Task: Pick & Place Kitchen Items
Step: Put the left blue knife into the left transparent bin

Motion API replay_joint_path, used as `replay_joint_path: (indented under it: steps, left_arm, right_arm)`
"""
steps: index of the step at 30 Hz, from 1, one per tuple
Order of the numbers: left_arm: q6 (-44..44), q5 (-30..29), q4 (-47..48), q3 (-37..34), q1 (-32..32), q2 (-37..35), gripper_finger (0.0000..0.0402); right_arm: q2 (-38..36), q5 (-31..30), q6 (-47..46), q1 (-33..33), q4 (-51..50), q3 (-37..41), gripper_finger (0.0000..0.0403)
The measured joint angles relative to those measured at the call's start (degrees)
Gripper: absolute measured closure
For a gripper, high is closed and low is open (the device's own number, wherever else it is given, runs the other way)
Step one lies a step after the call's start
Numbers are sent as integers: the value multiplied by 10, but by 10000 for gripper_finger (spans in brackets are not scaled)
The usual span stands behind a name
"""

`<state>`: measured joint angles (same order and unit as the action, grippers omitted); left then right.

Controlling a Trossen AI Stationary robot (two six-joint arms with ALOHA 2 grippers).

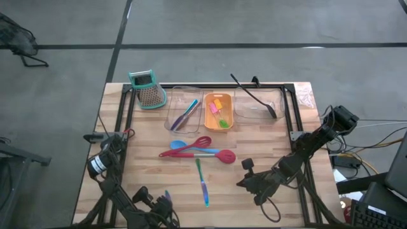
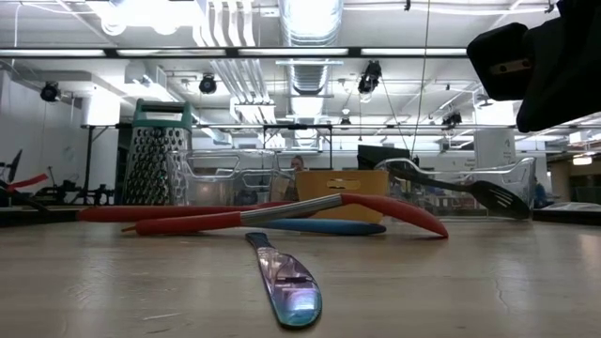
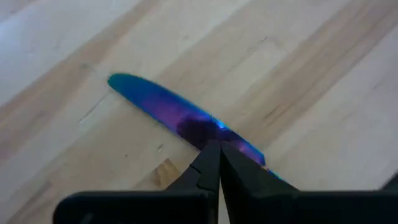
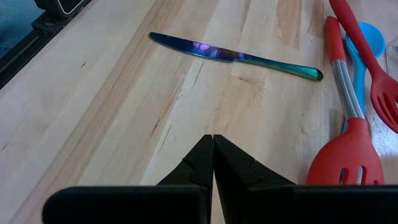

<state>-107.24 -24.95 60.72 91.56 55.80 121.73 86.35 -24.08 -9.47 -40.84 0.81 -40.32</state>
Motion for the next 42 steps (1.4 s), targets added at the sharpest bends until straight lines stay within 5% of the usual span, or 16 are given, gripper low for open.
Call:
replay_joint_path:
  steps: [11,16,25,34,42]
  left_arm:
    - [-35,-30,95,52,9,0,320]
    - [-29,-36,-15,84,43,-1,306]
    - [-134,-199,-306,78,114,10,247]
    - [-202,-174,-382,74,114,67,219]
    - [-248,-140,-358,67,123,68,220]
  right_arm:
    - [0,0,0,0,0,0,394]
    - [0,0,4,0,0,0,394]
    - [0,0,17,0,0,0,394]
    - [0,0,26,0,-4,3,394]
    - [0,0,26,0,-5,6,394]
